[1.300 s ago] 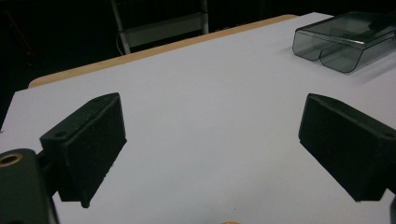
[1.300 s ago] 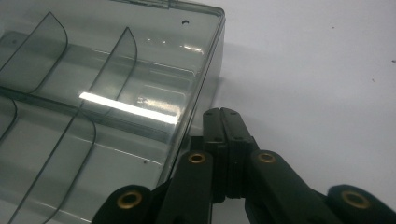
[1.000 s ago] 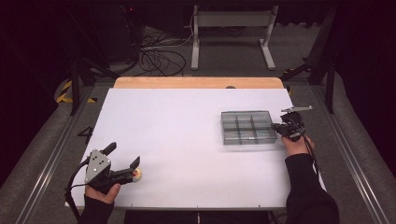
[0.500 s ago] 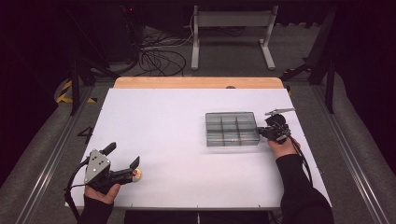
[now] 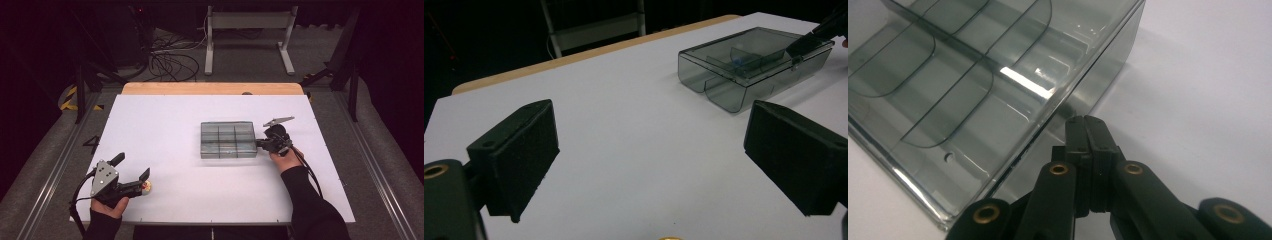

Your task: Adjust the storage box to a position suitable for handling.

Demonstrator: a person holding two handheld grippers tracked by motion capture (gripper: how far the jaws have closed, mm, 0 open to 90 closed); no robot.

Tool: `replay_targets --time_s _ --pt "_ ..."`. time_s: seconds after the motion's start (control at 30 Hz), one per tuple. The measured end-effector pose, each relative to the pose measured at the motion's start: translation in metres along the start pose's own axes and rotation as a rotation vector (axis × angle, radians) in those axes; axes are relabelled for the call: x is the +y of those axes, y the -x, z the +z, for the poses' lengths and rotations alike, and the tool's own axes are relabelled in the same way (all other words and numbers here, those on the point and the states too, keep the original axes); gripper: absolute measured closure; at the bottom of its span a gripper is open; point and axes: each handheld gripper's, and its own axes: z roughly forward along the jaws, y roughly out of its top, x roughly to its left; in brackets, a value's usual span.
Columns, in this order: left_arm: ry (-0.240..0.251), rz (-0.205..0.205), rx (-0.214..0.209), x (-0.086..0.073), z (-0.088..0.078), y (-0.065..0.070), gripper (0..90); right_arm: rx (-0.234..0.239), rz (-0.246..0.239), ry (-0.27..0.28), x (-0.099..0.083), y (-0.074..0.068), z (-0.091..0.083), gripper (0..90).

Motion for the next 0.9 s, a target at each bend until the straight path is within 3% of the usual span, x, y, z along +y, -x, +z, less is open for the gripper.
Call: replay_targets --time_s 0.47,0.9 --pt "-0.005 0.004 -0.010 0.000 0.002 0.002 7.8 0.045 -0.048 -0.013 0.007 -0.024 0.012 90.0" --pt "-0.014 0.007 -0.020 0.000 0.005 0.004 7.8 0.065 -0.072 0.000 0.015 -0.036 0.023 90.0"
